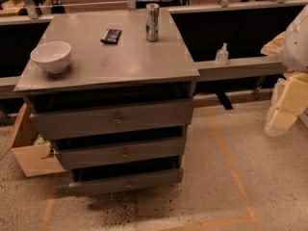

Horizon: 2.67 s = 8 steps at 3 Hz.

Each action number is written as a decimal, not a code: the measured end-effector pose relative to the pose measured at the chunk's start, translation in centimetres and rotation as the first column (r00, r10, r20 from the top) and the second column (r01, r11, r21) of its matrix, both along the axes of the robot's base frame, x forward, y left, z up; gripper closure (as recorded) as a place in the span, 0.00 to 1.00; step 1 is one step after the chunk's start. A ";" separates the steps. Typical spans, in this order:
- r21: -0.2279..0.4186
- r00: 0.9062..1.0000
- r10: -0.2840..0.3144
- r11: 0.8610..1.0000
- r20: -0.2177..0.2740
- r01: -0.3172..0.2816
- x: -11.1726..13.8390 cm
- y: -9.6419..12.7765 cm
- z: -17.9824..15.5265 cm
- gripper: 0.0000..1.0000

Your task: Move redbull can near white bowl

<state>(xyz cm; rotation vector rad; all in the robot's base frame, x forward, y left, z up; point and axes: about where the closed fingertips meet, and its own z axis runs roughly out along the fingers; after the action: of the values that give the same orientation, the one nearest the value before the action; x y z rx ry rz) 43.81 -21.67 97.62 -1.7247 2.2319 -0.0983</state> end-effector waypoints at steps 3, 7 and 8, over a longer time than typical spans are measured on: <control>0.279 0.993 -0.009 0.960 0.116 -0.024 8.8 2.0 -1.2 0.00; 0.818 0.916 -0.331 0.575 0.227 0.005 31.4 9.5 0.7 0.00; 0.825 0.883 -0.411 0.563 0.227 0.050 35.4 11.0 -0.2 0.00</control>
Offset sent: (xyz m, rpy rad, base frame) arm 0.0903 0.0184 -0.0137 0.2890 -0.1056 0.0275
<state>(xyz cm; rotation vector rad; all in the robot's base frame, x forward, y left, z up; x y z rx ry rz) 79.23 -10.64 97.44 -0.7936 1.7354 0.4181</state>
